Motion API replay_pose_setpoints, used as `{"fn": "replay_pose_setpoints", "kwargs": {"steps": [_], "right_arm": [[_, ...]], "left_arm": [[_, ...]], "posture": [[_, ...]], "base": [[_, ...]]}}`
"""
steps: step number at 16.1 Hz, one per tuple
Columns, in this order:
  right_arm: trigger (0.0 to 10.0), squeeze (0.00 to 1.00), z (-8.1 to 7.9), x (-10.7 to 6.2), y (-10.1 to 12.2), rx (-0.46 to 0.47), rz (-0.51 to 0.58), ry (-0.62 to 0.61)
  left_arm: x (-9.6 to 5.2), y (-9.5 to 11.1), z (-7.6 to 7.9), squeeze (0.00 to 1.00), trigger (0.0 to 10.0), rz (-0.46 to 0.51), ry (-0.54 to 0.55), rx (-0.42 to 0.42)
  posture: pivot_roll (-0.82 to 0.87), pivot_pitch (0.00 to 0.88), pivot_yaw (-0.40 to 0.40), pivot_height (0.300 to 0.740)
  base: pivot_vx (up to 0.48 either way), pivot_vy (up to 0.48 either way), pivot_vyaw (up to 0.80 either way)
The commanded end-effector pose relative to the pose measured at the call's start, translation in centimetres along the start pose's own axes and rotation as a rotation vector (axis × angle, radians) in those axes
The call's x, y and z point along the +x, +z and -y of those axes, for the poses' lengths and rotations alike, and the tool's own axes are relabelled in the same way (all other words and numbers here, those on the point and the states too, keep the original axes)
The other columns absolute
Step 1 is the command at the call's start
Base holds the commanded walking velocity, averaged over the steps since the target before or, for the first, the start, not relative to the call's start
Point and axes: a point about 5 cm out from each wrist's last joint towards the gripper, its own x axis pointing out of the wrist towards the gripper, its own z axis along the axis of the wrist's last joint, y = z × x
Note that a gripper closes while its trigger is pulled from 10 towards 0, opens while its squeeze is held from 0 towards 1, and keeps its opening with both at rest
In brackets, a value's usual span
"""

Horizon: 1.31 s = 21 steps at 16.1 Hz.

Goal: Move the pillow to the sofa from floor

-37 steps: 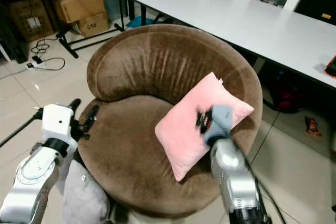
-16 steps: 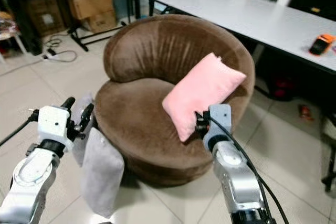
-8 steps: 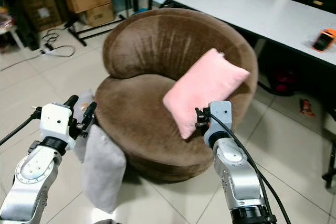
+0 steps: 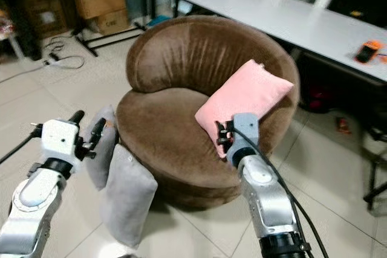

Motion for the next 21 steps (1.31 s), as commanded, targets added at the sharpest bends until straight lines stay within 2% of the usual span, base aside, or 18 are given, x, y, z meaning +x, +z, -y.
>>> {"fn": "replay_pose_setpoints", "kwargs": {"steps": [1,8,17,19,21], "right_arm": [[10.0,0.0,0.7,-0.1,0.0,-0.013,-0.004,-0.02],[10.0,0.0,0.6,-0.1,0.0,-0.008,-0.005,-0.003],[10.0,0.0,0.4,-0.1,-0.1,0.015,-0.009,0.013],[10.0,0.0,-0.1,-0.2,-0.1,-0.037,-0.008,0.068],[10.0,0.0,-0.3,-0.2,-0.1,-0.049,-0.006,0.083]], "left_arm": [[0.3,0.2,0.6,0.0,10.0,0.015,-0.025,-0.009],[0.3,0.1,0.6,0.0,10.0,0.009,-0.018,-0.018],[0.3,0.0,0.6,0.0,10.0,0.007,-0.006,-0.017],[0.2,0.1,0.6,0.0,10.0,0.017,-0.006,-0.02],[0.2,0.2,0.5,0.0,10.0,0.021,-0.005,-0.024]], "posture": [[-0.06,0.0,-0.042,0.74],[-0.06,0.0,-0.046,0.74],[-0.06,0.0,-0.044,0.74],[-0.06,0.0,-0.045,0.74],[-0.06,0.0,-0.047,0.74]], "base": [[0.0,0.364,0.0],[0.0,0.349,0.0],[0.0,0.0,0.0],[0.0,0.0,0.26],[0.12,0.0,0.8]]}}
